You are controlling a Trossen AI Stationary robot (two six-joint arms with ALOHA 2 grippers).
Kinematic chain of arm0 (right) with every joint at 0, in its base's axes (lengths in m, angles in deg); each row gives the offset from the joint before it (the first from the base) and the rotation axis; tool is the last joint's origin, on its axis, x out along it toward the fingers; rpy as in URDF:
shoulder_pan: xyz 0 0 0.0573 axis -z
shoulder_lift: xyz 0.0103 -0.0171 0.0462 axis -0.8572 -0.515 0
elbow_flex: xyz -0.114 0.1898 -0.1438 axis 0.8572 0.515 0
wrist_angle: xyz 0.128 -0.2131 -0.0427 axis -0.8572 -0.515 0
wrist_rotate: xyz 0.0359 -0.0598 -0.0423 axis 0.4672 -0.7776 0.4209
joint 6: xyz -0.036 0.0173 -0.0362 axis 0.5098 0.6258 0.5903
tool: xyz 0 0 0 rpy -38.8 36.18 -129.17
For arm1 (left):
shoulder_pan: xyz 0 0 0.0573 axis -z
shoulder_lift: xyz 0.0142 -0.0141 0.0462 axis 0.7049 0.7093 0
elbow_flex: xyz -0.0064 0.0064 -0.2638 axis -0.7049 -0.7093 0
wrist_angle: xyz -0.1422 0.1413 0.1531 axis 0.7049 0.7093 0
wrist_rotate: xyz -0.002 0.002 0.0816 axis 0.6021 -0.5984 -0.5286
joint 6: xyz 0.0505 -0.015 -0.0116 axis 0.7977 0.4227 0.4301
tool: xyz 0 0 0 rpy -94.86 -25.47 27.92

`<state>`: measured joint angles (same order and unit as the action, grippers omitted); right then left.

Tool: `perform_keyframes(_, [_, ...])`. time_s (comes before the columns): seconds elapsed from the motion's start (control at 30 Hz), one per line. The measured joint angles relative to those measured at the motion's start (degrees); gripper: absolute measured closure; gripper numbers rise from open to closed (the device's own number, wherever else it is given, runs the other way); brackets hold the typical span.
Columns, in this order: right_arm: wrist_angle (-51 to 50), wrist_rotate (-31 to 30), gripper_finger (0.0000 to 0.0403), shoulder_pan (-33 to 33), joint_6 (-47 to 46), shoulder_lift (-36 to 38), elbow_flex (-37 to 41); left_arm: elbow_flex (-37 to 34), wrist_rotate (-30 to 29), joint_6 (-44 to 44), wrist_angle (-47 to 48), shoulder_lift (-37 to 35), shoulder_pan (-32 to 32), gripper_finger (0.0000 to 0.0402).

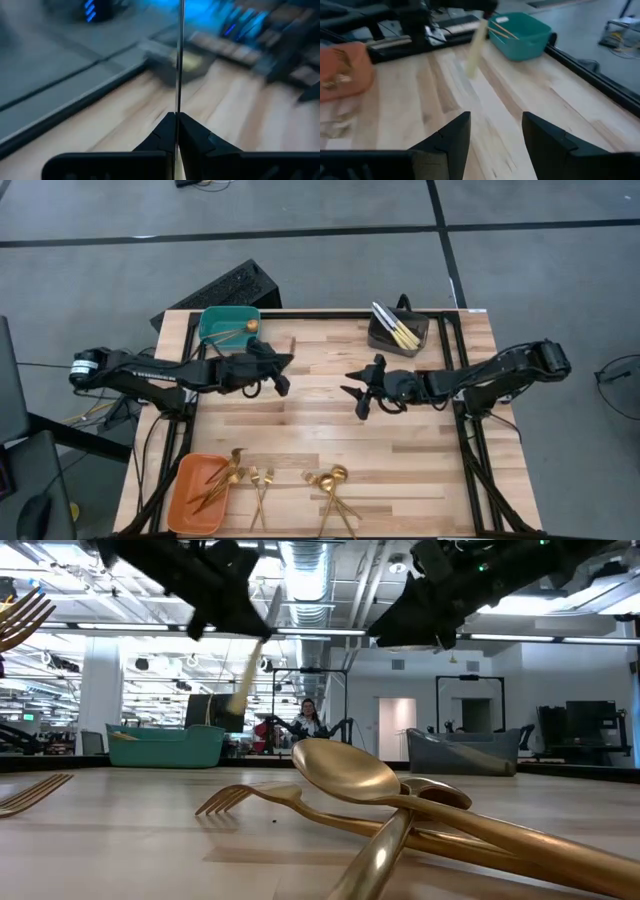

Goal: Sort silverware by color (type)
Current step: Put the knife into the black bin

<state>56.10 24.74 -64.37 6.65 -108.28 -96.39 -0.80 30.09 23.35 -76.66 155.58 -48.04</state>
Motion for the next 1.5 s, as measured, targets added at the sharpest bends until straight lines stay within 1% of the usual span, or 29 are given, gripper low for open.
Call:
perform_keyframes(0.1, [3.1, 4.0, 0.0198, 1.0, 1.0, 0.0, 0.0, -4.5, 7.6, 4.7, -16.7, 1.1, -1.1, 0.0401])
perform_keyframes(0.17, [4.5, 6.8, 0.0198, 1.5, 1.1, 0.0, 0.0, -6.5, 11.0, 6.8, -24.1, 1.9, -1.2, 0.0401])
perform_keyframes(0.3, [8.7, 12.7, 0.0198, 1.8, 1.2, -0.1, 0.0, -6.8, 16.2, 9.2, -31.8, 4.3, -0.9, 0.0401])
perform_keyframes(0.37, [11.5, 14.0, 0.0198, 1.3, 1.0, -1.6, 0.0, -6.8, 18.0, 9.7, -35.1, 6.4, -0.4, 0.0401])
perform_keyframes(0.5, [11.7, 13.7, 0.0198, -0.5, 1.0, -2.0, 0.1, -6.7, 21.3, 11.1, -42.3, 10.3, 0.5, 0.0401])
perform_keyframes(0.63, [11.0, 8.7, 0.0198, -3.2, 1.6, -2.0, 0.1, -6.7, 24.7, 12.2, -50.1, 14.7, 1.4, 0.0401])
perform_keyframes(0.77, [12.4, 7.4, 0.0198, -4.7, 2.8, -1.8, 0.0, -6.7, 28.0, 12.2, -57.5, 18.7, 1.8, 0.0401])
perform_keyframes(0.87, [12.3, 5.5, 0.0198, -4.5, 3.1, -1.8, 0.0, -6.7, 28.7, 11.7, -61.5, 21.4, 2.1, 0.0401])
perform_keyframes(0.93, [14.2, 5.5, 0.0198, -3.9, 3.1, -1.8, 0.0, -5.9, 28.8, 11.2, -63.5, 23.1, 2.2, 0.0401])
perform_keyframes(1.1, [15.8, 7.0, 0.0198, -2.1, 4.0, -1.8, 0.0, -1.5, 32.8, 11.2, -63.6, 27.7, 2.5, 0.0401])
perform_keyframes(1.17, [15.8, 9.0, 0.0198, -1.6, 3.7, -1.8, 0.0, 0.4, 33.3, 12.0, -63.2, 29.0, 2.6, 0.0401])
perform_keyframes(1.27, [15.0, 11.9, 0.0198, -1.6, 3.6, -1.8, 0.0, 2.6, 33.9, 13.0, -62.6, 30.0, 2.9, 0.0401])
perform_keyframes(1.37, [13.1, 11.7, 0.0201, -1.8, 2.5, -1.8, 0.0, 3.6, 34.9, 13.3, -62.0, 30.2, 2.9, 0.0401])
perform_keyframes(1.5, [12.6, 11.5, 0.0220, -1.7, 2.2, -1.8, 0.0, 3.9, 34.8, 14.1, -62.4, 30.1, 2.9, 0.0401])
